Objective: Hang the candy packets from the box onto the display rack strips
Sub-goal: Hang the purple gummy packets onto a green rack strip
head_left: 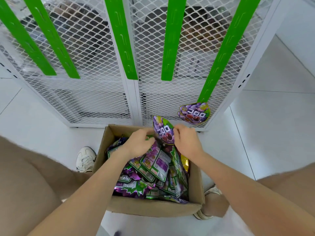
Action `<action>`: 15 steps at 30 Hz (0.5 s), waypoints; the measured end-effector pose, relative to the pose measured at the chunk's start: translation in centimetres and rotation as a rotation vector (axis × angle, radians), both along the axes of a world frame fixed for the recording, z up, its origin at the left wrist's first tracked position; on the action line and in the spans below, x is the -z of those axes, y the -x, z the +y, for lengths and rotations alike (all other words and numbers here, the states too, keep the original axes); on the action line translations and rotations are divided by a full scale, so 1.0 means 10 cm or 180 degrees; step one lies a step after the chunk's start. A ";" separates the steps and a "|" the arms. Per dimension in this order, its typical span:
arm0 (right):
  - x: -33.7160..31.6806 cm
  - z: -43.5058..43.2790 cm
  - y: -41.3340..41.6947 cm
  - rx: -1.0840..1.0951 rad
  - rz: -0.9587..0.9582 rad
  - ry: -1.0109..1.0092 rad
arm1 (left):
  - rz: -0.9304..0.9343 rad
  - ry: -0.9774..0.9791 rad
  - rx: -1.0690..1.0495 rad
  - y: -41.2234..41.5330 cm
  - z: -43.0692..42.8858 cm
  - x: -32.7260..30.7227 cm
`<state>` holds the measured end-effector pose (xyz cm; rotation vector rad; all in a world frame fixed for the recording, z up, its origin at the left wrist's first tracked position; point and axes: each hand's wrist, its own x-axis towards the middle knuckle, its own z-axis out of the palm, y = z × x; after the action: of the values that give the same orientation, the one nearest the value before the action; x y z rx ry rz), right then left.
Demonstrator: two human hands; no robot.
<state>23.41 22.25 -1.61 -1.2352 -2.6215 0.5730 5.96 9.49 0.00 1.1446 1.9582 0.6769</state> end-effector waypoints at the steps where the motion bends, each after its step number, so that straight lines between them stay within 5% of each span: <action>1: -0.08 0.02 -0.04 0.0029 0.0408 0.0242 | -0.0267 -0.0184 -0.0316 -0.04 0.04 -0.05; 4: -0.40 0.05 -0.15 0.0073 0.1091 0.0931 | -0.1225 -0.0602 -0.0977 -0.13 0.11 -0.23; 8: -0.72 0.14 -0.31 -0.0037 0.1053 0.1970 | -0.1933 -0.0938 -0.0957 -0.21 0.20 -0.42; 15: -1.18 0.57 -0.63 -0.0351 0.0636 0.1578 | -0.1033 -0.0992 -0.0021 -0.64 0.63 -0.53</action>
<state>29.72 27.98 10.20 -1.0765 -2.4658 1.3532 12.37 15.80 5.31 1.1264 1.6193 1.1264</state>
